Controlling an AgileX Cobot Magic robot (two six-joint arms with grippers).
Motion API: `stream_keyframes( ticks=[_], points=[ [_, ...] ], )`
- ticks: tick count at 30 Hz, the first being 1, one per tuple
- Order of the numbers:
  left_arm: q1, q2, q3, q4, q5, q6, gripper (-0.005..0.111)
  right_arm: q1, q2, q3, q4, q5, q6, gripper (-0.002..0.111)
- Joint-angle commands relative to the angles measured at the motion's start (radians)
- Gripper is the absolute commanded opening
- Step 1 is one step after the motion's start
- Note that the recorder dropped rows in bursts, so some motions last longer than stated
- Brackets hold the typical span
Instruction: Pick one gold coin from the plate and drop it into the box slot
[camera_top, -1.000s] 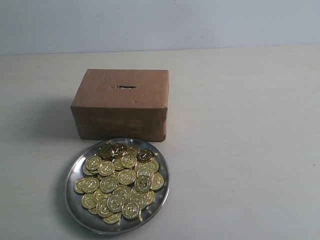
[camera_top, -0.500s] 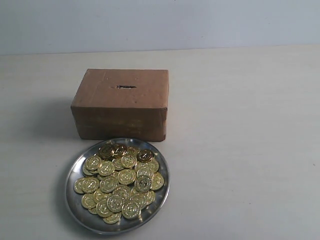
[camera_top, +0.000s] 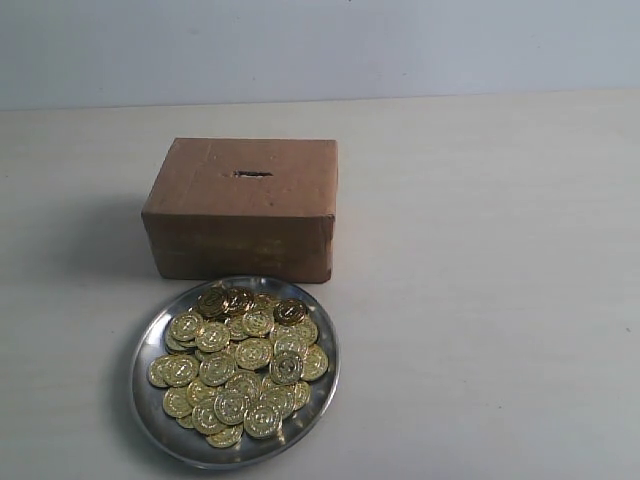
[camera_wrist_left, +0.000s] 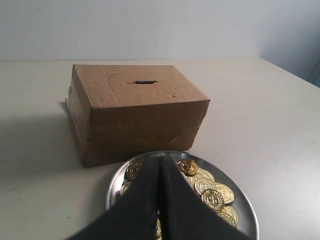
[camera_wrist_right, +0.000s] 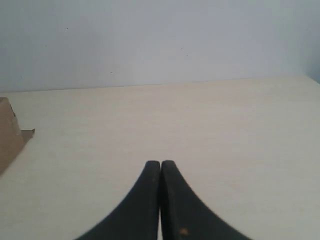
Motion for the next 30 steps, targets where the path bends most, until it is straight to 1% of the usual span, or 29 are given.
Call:
stream_keyframes(
  ticks=[1, 4, 8, 12, 18, 30],
  points=[
    [0.002, -0.006, -0.001, 0.002, 0.001, 0.001, 0.0, -0.003, -0.006, 0.005, -0.006, 0.004, 0.014, 0.0],
    [0.002, -0.006, -0.001, 0.002, 0.001, 0.001, 0.0, -0.001, -0.006, 0.005, -0.034, 0.007, 0.04, 0.0],
    [0.002, -0.006, -0.001, 0.002, 0.001, 0.001, 0.0, 0.04, -0.006, 0.005, -0.093, 0.017, 0.112, 0.0],
    [0.002, -0.006, -0.001, 0.002, 0.001, 0.001, 0.0, 0.071, -0.006, 0.005, -0.111, 0.017, 0.118, 0.0],
    [0.002, -0.006, -0.001, 0.002, 0.001, 0.001, 0.0, 0.073, -0.006, 0.005, -0.171, 0.012, 0.178, 0.0],
    [0.002, -0.006, -0.001, 0.002, 0.001, 0.001, 0.0, 0.073, -0.006, 0.005, -0.15, 0.007, 0.179, 0.0]
  ],
)
